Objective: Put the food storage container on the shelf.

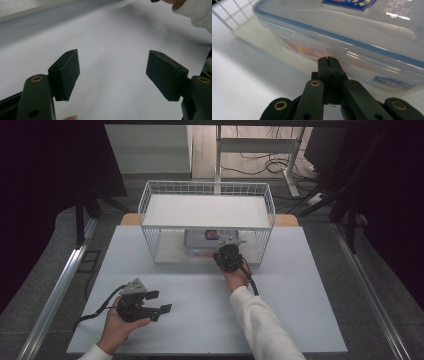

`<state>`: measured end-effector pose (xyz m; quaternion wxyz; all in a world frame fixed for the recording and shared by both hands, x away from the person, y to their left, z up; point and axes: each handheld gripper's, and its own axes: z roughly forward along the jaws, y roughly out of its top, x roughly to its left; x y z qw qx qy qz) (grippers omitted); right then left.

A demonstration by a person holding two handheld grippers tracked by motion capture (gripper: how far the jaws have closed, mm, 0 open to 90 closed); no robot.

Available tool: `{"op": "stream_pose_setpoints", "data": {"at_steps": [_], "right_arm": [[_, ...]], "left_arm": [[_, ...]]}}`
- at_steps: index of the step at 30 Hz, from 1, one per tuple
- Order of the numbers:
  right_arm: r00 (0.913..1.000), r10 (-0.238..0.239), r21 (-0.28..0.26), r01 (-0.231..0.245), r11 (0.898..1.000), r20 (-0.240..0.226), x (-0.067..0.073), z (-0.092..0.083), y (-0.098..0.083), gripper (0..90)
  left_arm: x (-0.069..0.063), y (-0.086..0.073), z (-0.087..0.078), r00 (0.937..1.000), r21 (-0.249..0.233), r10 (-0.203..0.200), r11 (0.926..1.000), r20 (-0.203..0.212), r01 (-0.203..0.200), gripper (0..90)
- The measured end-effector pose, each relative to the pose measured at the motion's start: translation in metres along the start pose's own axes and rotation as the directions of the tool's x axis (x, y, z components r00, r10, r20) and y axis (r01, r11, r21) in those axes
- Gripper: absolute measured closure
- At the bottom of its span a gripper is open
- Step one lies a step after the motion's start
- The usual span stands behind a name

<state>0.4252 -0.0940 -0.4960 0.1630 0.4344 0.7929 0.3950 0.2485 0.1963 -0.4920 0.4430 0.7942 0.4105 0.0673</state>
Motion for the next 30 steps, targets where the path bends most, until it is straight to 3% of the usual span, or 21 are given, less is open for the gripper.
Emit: {"op": "stream_pose_setpoints", "data": {"at_steps": [2, 7, 9, 13, 16, 19, 24, 27, 30], "right_arm": [[0.9996, -0.001, -0.007, 0.001, 1.0, -0.027, 0.004, -0.007, 0.001, 88.9], [0.9934, -0.084, -0.032, 0.082, 0.996, -0.078, 0.012, -0.041, -0.002, 88.9], [0.9874, -0.109, -0.029, 0.106, 0.994, -0.115, 0.013, -0.059, -0.011, 88.9], [0.9777, -0.151, -0.026, 0.149, 0.988, -0.146, 0.006, -0.091, -0.031, 88.9], [0.9717, -0.172, -0.038, 0.168, 0.985, -0.162, -0.004, -0.123, -0.05, 88.9], [0.9721, -0.147, -0.042, 0.142, 0.989, -0.183, -0.016, -0.148, -0.068, 88.9], [0.9818, -0.155, -0.011, 0.154, 0.988, -0.11, -0.041, -0.185, -0.104, 88.9], [0.9901, -0.09, 0.005, 0.091, 0.996, -0.107, -0.059, -0.199, -0.122, 88.8], [0.992, -0.016, 0.0, 0.016, 1.0, -0.125, -0.071, -0.207, -0.134, 86.6]], "left_arm": [[0.0, 0.001, 0.0, 1.0, -0.002, -0.007, 1.0, 0.002, 0.007, 26.6], [0.001, 0.0, 0.0, 0.9995, 0.01, 0.003, 0.9999, -0.03, -0.003, 26.5], [0.0, -0.001, 0.0, 0.9994, 0.011, 0.001, 0.9999, -0.036, -0.001, 26.5], [0.0, 0.001, 0.003, 0.9993, 0.004, -0.021, 0.9998, -0.032, 0.021, 26.5], [0.001, 0.001, 0.003, 0.9987, 0.013, -0.011, 0.9999, -0.049, 0.012, 26.5], [0.001, 0.0, 0.001, 0.9973, 0.018, 0.005, 0.9998, -0.074, -0.004, 26.5], [-0.001, -0.002, -0.002, 0.9968, 0.021, 0.013, 0.9997, -0.079, -0.011, 26.5], [-0.001, -0.003, -0.003, 0.9954, 0.024, 0.027, 0.9994, -0.092, -0.025, 26.5], [-0.001, -0.003, -0.004, 0.9964, 0.021, 0.025, 0.9995, -0.082, -0.023, 26.3]]}}
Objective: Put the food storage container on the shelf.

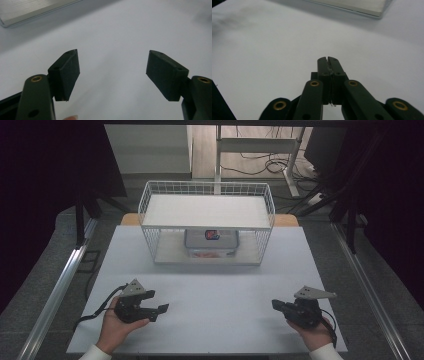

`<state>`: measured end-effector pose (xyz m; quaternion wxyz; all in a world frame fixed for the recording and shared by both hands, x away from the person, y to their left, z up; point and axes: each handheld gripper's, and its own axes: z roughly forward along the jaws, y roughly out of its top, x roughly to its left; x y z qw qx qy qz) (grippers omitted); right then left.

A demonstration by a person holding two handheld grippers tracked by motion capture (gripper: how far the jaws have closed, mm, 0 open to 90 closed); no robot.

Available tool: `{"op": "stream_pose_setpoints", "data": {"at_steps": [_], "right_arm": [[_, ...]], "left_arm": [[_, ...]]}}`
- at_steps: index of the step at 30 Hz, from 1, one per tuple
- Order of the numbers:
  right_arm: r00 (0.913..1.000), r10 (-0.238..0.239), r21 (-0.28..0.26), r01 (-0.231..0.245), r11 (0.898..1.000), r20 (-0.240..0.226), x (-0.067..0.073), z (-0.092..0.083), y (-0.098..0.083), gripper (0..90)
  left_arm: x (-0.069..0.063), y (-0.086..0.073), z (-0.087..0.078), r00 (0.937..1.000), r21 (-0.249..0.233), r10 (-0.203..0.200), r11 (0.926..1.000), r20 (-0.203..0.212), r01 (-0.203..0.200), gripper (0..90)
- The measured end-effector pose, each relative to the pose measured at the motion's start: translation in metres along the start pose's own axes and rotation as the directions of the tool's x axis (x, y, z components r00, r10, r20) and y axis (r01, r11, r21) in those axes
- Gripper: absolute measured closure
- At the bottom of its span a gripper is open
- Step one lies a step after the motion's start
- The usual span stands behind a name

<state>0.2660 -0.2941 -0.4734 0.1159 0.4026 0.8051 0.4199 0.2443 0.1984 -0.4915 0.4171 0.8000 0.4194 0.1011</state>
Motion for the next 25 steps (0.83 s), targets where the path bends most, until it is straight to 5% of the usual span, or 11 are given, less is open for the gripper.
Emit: {"op": "stream_pose_setpoints", "data": {"at_steps": [3, 7, 10, 25], "right_arm": [[0.9996, -0.008, -0.015, 0.009, 1.0, 0.029, -0.002, -0.003, -0.002, 76.5], [0.9974, -0.02, -0.041, 0.022, 0.999, 0.069, 0.005, 0.001, -0.001, 38.6], [0.9944, -0.039, -0.051, 0.044, 0.998, 0.098, 0.01, 0.004, 0.001, 28.7], [0.9932, -0.036, -0.052, 0.042, 0.998, 0.111, 0.009, 0.006, -0.002, 25.1]], "left_arm": [[0.001, 0.0, 0.0, 1.0, -0.003, 0.005, 1.0, 0.002, -0.005, 26.2], [0.001, 0.001, 0.0, 1.0, -0.003, 0.005, 1.0, -0.001, -0.005, 25.7], [0.001, 0.001, 0.0, 0.9999, 0.001, 0.012, 0.9999, 0.0, -0.012, 25.3], [0.004, 0.004, -0.001, 0.9999, -0.018, -0.01, 0.9998, -0.005, 0.01, 25.2]]}}
